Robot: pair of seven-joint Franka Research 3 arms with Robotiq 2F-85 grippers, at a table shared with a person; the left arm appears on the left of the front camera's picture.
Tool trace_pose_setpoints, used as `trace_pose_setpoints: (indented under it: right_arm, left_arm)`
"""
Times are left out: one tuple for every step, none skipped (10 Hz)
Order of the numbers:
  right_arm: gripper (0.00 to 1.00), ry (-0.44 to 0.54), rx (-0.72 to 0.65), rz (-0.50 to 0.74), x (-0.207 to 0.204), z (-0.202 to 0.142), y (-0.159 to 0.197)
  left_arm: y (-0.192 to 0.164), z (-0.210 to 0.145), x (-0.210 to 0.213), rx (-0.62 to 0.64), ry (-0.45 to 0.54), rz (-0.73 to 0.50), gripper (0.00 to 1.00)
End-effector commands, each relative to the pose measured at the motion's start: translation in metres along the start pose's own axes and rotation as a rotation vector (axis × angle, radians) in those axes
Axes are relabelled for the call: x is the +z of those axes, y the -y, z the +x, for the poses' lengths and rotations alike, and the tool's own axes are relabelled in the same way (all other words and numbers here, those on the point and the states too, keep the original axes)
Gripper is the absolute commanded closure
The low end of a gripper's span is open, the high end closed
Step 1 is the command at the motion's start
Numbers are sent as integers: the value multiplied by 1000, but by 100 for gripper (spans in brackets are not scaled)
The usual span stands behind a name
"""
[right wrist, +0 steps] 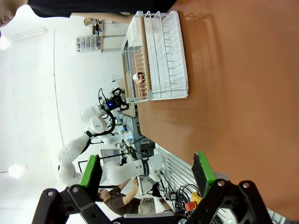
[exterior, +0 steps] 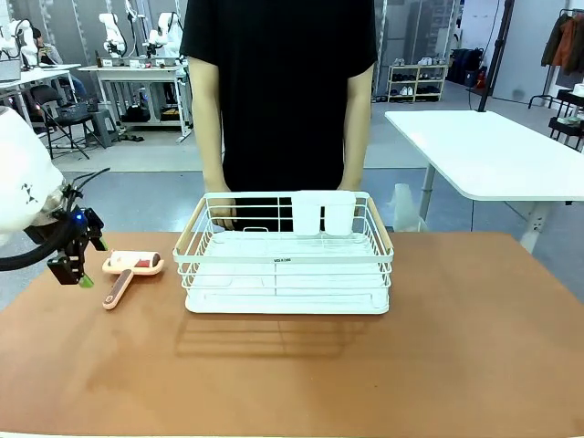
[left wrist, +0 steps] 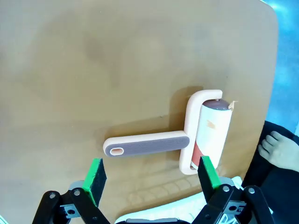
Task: Clean the table.
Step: Place the Lint Roller down when the Dish drying rack is positioned in the middle of the table.
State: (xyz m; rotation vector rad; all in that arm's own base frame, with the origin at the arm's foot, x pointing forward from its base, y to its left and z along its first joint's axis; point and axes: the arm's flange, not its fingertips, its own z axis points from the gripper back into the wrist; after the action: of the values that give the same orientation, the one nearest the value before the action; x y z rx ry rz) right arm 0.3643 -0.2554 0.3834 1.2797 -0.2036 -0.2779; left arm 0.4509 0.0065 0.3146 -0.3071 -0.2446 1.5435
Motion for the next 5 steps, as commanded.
trace_pose_setpoints:
  right_arm:
    - [0,-1,4,4,-1,-4,-3]
    - [0,-1,4,4,-1,-4,-3]
    - [0,-1,4,4,-1,-4,-3]
    - [0,-1,4,4,-1,-4,-3]
    - [0,-1,4,4,-1,-4,-3]
  left_arm:
    - [3,1,4,-4,-4,-23,0]
    - [3,1,4,-4,-4,-23,0]
    - [3,1,4,-4,-4,-23,0]
    - [3,1,4,-4,-4,-23,0]
    - [3,1,4,-4,-4,-23,0]
